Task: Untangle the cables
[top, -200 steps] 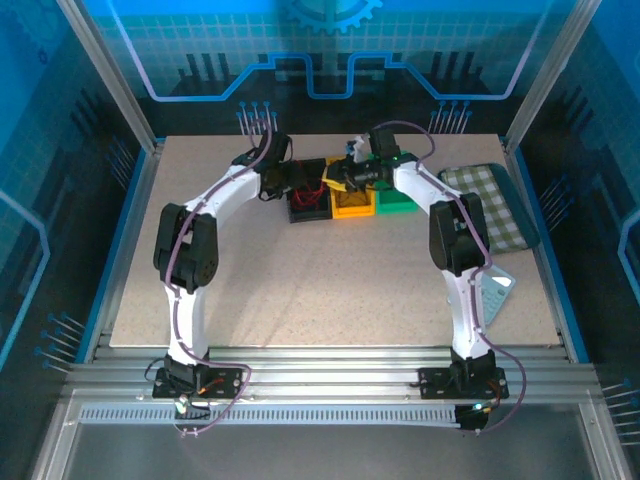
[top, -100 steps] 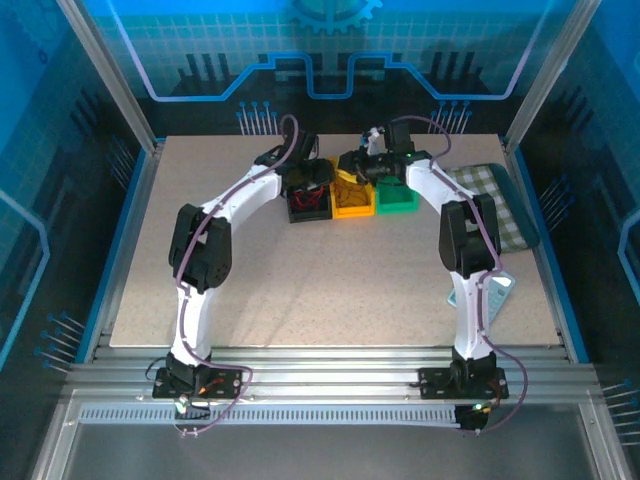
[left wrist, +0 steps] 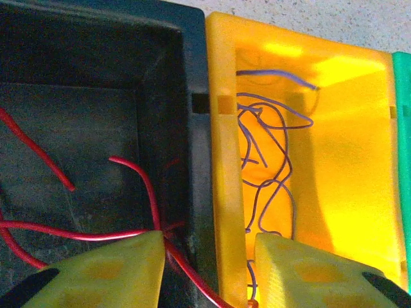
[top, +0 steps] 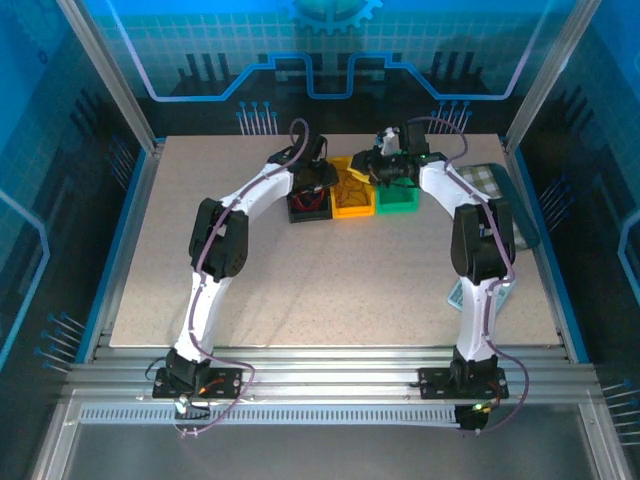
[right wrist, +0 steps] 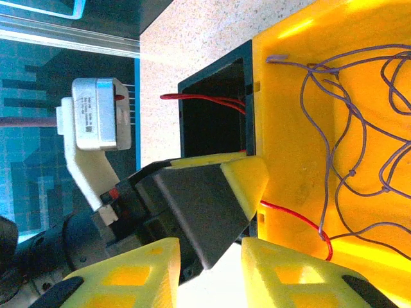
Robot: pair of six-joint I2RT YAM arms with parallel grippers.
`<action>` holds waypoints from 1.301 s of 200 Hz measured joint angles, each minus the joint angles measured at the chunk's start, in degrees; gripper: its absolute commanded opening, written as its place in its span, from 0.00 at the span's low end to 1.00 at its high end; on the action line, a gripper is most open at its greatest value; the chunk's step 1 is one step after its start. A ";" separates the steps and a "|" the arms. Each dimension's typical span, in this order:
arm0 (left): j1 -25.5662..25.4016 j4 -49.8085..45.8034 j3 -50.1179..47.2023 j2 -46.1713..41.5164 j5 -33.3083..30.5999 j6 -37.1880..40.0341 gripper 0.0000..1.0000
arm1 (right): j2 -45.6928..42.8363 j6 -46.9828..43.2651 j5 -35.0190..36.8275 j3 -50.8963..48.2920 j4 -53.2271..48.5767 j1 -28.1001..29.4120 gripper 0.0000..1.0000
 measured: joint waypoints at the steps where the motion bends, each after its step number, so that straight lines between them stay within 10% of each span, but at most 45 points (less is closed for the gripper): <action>1: 0.00 -0.02 0.00 0.02 -0.02 0.00 0.39 | -0.04 0.02 0.00 -0.02 0.00 -0.02 0.32; 86: -0.55 -1.03 1.05 0.04 -0.22 -0.92 0.00 | -0.35 0.02 -0.52 -2.12 0.37 -0.13 0.32; 260: 4.79 6.01 -8.20 -7.91 0.63 -11.13 0.00 | -0.79 -0.07 -0.87 -5.01 1.60 -0.13 0.33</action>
